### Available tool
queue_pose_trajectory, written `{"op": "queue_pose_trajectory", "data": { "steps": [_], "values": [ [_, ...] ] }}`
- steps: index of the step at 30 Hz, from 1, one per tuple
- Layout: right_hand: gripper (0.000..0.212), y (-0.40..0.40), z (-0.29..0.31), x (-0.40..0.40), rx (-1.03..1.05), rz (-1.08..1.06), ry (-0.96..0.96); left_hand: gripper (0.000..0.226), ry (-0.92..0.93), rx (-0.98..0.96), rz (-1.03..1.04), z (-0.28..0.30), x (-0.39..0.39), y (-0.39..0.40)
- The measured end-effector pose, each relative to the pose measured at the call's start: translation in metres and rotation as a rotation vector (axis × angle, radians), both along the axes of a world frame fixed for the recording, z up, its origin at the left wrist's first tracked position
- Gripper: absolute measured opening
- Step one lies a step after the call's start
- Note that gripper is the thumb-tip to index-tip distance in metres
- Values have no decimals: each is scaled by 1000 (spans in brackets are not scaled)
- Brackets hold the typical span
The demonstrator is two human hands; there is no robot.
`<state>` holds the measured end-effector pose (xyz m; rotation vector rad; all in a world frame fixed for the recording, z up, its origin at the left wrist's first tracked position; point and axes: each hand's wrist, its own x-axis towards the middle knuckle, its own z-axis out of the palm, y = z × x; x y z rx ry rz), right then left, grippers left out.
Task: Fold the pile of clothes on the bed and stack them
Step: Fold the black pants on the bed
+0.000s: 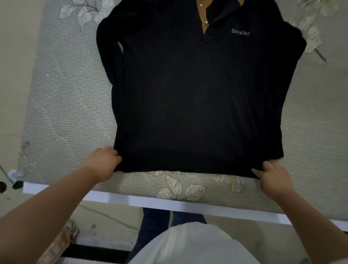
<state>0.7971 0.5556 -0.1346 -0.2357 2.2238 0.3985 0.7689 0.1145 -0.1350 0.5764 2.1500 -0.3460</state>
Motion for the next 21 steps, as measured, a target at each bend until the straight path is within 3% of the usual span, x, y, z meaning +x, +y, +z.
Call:
{"op": "queue_pose_trajectory", "data": {
  "steps": [5,8,12,14,17,19,21],
  "values": [
    [44,-11,11,-9,57,91,-267,28,-184,-133,-81,13,-9,14],
    [35,-19,16,-11,41,48,-275,29,-213,-207,-104,21,-8,28],
    [34,-18,25,-29,-230,-330,-81,26,-137,-127,-60,33,-16,56],
    [31,-12,26,-43,-332,-516,209,25,-10,35,5,31,-24,75],
    [48,0,19,-67,-258,-753,535,33,205,274,88,17,-39,107],
    [57,8,9,-83,-219,-961,517,53,278,333,214,5,-48,128],
    [49,13,-3,-92,-224,-1059,405,67,272,307,309,-5,-56,144]
  ]
}}
